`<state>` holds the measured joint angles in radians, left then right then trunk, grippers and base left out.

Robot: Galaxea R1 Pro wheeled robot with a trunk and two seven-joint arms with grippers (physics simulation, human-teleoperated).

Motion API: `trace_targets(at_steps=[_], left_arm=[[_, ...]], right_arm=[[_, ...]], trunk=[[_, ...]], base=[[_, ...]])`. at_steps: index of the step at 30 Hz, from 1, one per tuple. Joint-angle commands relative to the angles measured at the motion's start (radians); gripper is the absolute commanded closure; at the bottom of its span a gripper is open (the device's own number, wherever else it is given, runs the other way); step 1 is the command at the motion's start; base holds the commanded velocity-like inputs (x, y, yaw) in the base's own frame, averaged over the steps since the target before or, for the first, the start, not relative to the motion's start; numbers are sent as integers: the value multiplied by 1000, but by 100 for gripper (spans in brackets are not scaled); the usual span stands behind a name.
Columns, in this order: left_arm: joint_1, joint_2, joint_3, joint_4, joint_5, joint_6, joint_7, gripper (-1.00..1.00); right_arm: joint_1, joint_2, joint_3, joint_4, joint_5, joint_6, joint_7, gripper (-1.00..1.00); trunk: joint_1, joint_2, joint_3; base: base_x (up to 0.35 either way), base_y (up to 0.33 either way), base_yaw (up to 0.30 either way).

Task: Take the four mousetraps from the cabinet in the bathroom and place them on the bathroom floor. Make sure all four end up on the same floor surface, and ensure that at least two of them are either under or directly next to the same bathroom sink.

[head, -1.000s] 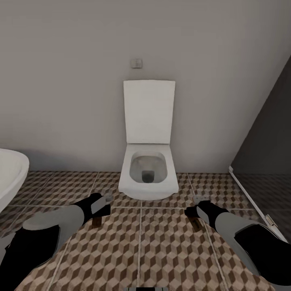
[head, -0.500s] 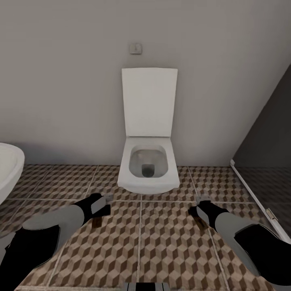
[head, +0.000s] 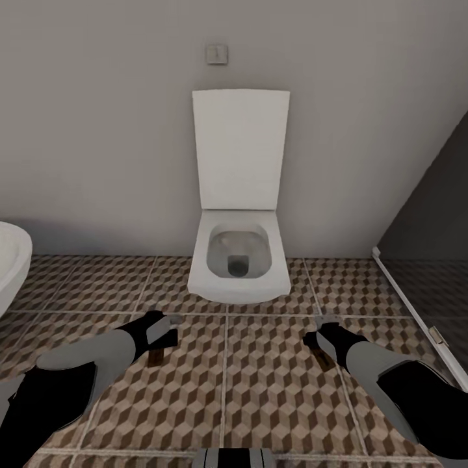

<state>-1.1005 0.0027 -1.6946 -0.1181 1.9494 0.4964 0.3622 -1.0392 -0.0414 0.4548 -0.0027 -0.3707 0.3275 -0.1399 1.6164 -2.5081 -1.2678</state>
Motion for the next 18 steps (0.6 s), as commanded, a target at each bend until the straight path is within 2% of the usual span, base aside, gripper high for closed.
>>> trace_targets(at_steps=[1,5,8,12,18], left_arm=[[-1,0,-5,-3,4,3,5,100],[5,0,-6,-7,-4,2,4,100],[12,9,-7,-3,-37,2,4,100],[14,29,-7,-2,-71,2,3,100],[15,32,-7,-6,-80,2,3,100]], right_arm=[[-1,0,8,0,-10,4,-3,100],[0,0,8,0,-10,-2,-3,100],[0,1,8,0,-10,-12,-3,100],[-1,0,8,0,-11,-16,-3,100],[-1,-1,7,0,-11,-17,-4,100]], trunk=[[0,0,-1],[0,0,-1],[0,0,-1],[0,0,-1],[0,0,-1]], base=[[0,0,0],[0,0,0],[35,0,0],[227,0,0],[317,0,0]])
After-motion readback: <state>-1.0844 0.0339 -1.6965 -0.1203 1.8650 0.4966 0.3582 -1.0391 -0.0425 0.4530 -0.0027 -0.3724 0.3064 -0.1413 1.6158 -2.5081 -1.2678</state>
